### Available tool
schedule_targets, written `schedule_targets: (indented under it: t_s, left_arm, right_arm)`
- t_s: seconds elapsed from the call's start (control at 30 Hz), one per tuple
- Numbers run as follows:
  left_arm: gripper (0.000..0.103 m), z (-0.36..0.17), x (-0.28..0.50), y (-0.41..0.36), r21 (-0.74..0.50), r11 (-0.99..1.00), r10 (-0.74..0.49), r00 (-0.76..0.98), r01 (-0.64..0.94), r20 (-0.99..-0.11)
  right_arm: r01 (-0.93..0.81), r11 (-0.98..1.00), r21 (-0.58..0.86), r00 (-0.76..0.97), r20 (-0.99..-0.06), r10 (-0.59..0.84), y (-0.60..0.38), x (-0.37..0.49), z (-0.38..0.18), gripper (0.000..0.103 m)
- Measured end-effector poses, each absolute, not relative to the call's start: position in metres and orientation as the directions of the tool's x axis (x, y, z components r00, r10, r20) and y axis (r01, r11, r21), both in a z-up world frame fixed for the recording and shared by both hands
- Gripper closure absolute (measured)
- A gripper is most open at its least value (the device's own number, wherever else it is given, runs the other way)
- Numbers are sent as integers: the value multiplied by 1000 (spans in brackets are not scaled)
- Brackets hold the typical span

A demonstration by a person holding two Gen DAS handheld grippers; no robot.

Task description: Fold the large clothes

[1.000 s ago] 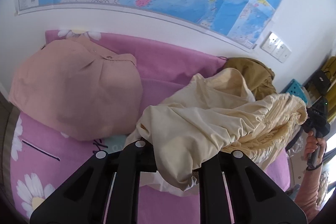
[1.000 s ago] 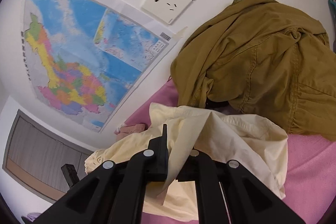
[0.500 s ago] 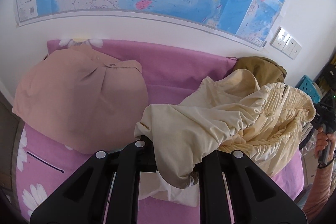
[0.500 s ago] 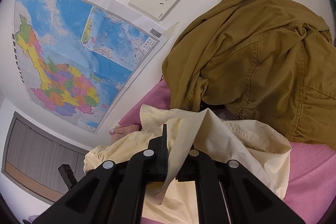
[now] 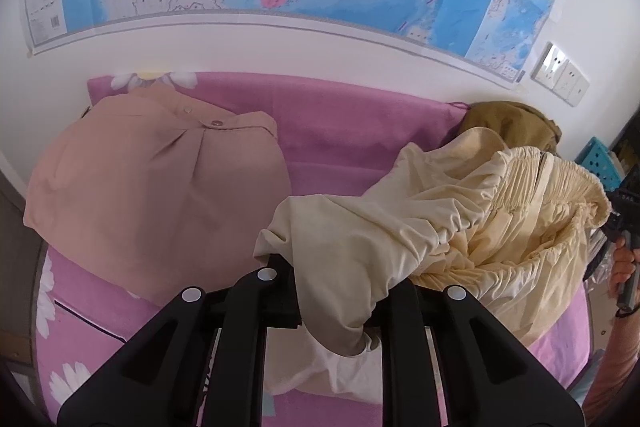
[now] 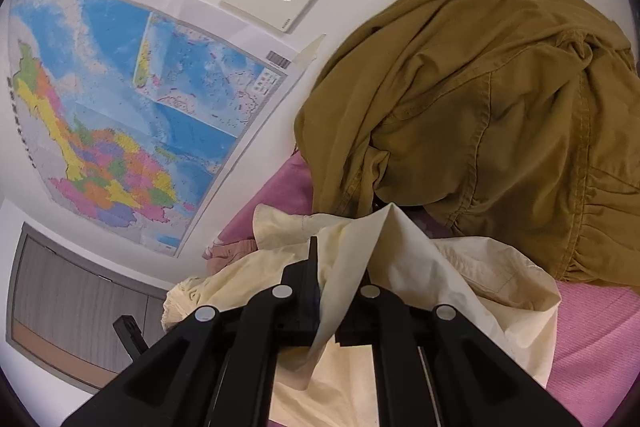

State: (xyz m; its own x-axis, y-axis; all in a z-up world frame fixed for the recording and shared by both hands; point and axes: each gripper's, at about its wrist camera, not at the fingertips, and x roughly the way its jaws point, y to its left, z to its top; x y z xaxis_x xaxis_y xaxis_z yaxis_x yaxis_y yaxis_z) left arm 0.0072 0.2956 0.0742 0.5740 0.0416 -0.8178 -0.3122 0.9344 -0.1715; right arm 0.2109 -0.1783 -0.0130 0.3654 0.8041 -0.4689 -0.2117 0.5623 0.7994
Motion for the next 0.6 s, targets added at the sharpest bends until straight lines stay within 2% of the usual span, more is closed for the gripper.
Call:
schedule_targets:
  t_s: [0.07,0.17,0.2,0.23,0.27,0.3,0.33,0.37,0.5,0.6]
  left_arm:
    - [87,69,13,297,-163,933,47,558,-321,-828]
    - [87,60,21,300,-160,928,52,542,-337,-839]
    - [87,57,23,301,-158,925,55,534,-345,-844]
    - [87,53,26,302,-157,922,57,526,-353,-849]
    - [86,49,30,304,-156,919,59,517,-361,-854]
    - [86,46,33,304,-151,918,62,510,-367,-858]
    - [86,43,36,305,-148,916,65,503,-373,-862]
    - [87,40,39,305,-143,915,68,495,-377,-866]
    - [87,30,51,305,-124,911,81,466,-393,-881]
    - [87,25,57,305,-125,907,78,453,-401,-888]
  right_arm:
    - [-192,560,806,364,-471,803,-177,214,-16,96]
    - [-155,549,821,359,-471,806,-174,220,-21,88]
    - [-156,547,822,354,-470,808,-174,221,-21,80]
    - [-163,544,823,354,-466,811,-173,220,-19,67]
    - [-188,550,814,362,-463,809,-172,216,-14,62]
    - [-222,568,793,379,-466,799,-171,211,-6,52]
    - [-249,579,776,395,-464,793,-170,206,0,39]
    - [-305,608,733,438,-459,773,-169,194,14,33]
    - [-491,703,514,548,-445,708,-154,144,52,26]
    - [-639,729,244,527,-552,647,-98,109,46,26]
